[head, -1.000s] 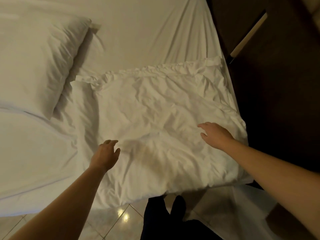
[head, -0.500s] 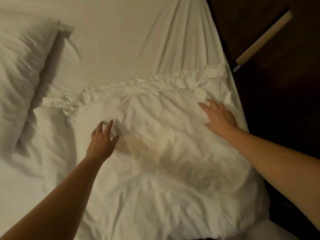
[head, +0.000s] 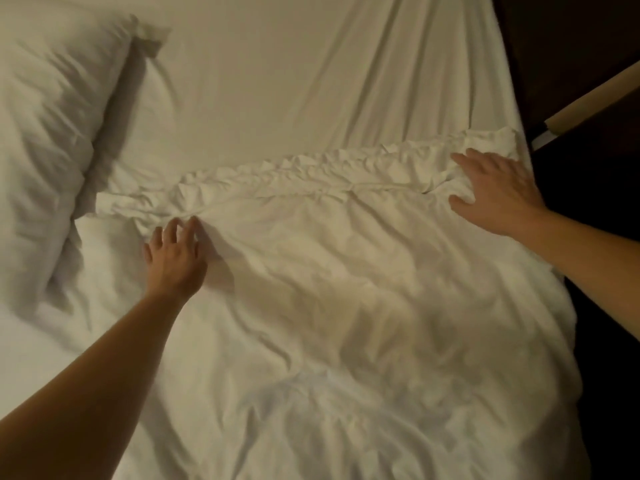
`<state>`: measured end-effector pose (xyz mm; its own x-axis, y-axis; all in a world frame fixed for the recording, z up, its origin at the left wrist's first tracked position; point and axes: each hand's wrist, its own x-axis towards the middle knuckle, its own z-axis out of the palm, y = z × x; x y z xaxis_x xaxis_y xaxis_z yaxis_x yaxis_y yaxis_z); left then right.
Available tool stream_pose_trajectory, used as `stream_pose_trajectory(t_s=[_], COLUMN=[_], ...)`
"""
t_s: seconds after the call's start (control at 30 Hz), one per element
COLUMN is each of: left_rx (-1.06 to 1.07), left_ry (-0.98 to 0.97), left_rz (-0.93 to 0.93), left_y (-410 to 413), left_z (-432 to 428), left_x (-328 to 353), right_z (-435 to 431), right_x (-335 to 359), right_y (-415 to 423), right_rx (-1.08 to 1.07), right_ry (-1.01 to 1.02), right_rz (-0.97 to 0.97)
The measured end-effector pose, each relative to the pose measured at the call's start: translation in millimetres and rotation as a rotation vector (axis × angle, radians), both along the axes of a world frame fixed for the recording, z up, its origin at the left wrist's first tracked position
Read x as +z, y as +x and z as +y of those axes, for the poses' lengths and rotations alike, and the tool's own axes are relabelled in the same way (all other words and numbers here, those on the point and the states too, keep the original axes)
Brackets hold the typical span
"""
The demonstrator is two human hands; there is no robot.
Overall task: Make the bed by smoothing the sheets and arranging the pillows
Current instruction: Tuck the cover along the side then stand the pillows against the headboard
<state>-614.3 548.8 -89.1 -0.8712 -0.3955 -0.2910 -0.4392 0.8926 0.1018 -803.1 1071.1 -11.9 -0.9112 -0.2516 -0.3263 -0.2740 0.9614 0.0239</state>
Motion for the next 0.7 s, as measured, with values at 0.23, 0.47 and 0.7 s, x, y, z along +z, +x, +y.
stream_pose_trajectory(t_s=[0.23,0.47,0.7], left_rx=[0.103,0.096,-0.018], left_ry=[-0.114,-0.270,-0.410], left_rz=[-0.177,-0.314,-0.093], left_y=[0,20,8], left_z=[-72,-105,-128], left_x=[12,15,56], right_z=[-22,-22,-21], right_x=[-39,-43,13], right_y=[-15,-6,-24], right_rx=[-0.090,0.065,-0.010], right_ry=[0.198,0.258,0.123], right_rz=[-0.202,-0.002,0.202])
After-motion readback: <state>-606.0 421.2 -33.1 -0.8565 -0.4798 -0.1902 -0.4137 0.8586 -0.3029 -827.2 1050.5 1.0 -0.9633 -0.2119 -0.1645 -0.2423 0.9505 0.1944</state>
